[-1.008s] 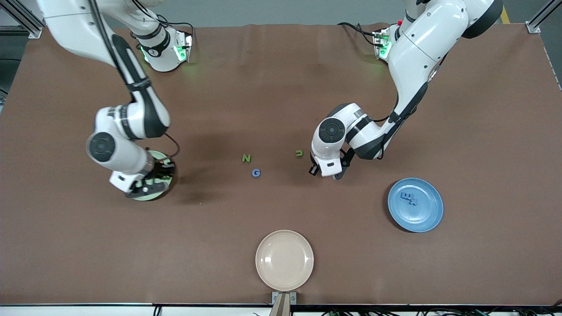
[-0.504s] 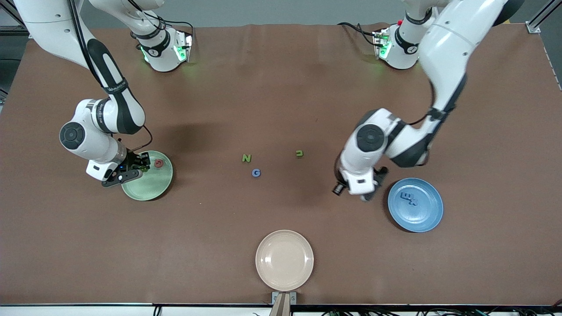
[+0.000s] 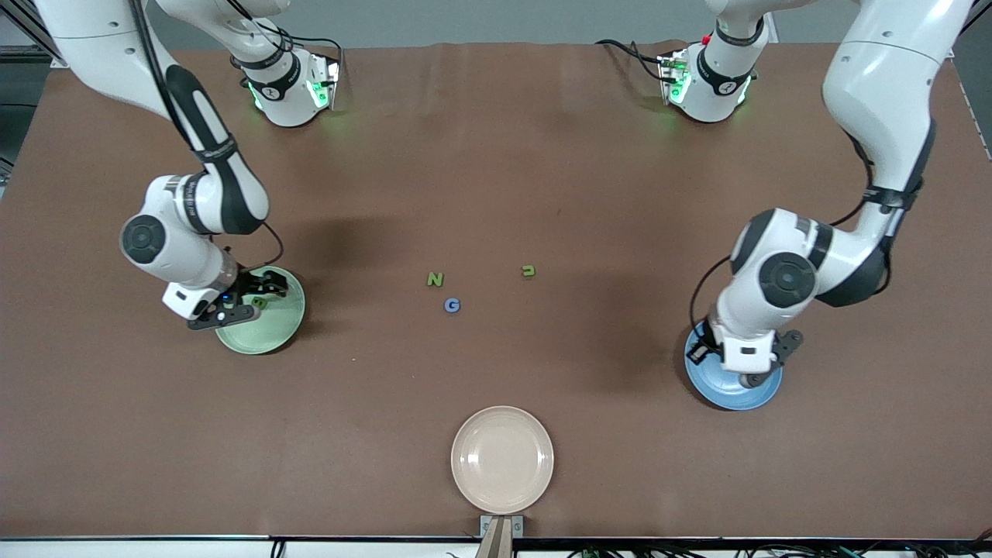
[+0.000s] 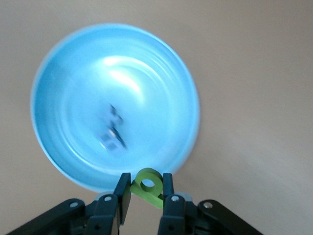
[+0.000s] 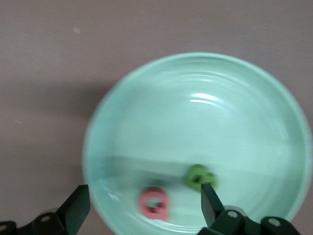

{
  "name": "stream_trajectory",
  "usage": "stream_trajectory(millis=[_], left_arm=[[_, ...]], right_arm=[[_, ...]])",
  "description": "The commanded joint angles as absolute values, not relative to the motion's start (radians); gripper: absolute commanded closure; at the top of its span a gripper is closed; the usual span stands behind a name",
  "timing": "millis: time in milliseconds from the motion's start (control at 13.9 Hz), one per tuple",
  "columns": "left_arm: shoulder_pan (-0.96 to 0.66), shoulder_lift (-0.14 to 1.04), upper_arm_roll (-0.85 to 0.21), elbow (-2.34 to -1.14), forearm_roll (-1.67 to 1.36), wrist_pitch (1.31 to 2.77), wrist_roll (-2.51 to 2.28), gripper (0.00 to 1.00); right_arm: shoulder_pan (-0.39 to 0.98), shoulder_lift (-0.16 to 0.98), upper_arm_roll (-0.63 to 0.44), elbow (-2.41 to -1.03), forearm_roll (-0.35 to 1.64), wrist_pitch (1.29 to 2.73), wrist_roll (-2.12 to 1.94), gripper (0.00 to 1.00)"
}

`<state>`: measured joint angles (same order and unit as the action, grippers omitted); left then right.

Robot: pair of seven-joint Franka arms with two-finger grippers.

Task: Sort upper and lower case letters into plates
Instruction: 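Place the B on the green plate while the left gripper drops the d, then grasp the blue C with the right gripper while the left gripper reaches the u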

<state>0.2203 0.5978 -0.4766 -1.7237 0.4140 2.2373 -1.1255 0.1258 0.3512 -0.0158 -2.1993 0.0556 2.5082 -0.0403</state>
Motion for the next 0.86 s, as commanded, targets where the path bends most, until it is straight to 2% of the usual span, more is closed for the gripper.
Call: stream_trajectory(millis=[0,72,216,360,432,504,792], left_arm=[[0.262,0.607,-0.483,-1.73,0.433,2.235,-1.054,0.95],[0.277,0.615,-0.483,-1.727,0.433,2.237,-1.036,0.91],[0.282,0.621,-0.483,-1.726,0.433,2.241,-1.029,0.66],[0.287,0.621,-0.483,-1.723,0.431,2.244,-1.034,0.07],[0.288,0.618,-0.485,-1.723,0.433,2.244,-1.032,0.0],[0.288,0.614,-0.485,-1.723,0.431,2.244,-1.035,0.0],[0.273,0.606,-0.532,-1.726,0.425,2.235,-1.098,0.0]], right_arm=[[0.274,0.334,-0.015,-2.194,0.054,2.52,0.331,0.0],[0.323,0.348,-0.015,-2.168,0.054,2.519,0.436,0.0],[0.4,0.385,-0.015,-2.113,0.055,2.52,0.61,0.0],[0.478,0.448,-0.015,-2.024,0.054,2.508,0.8,0.0],[0.512,0.481,-0.015,-1.982,0.054,2.508,0.857,0.0],[0.544,0.518,-0.015,-1.941,0.054,2.508,0.914,0.0],[0.621,0.646,-0.017,-1.789,0.052,2.508,1.102,0.18]])
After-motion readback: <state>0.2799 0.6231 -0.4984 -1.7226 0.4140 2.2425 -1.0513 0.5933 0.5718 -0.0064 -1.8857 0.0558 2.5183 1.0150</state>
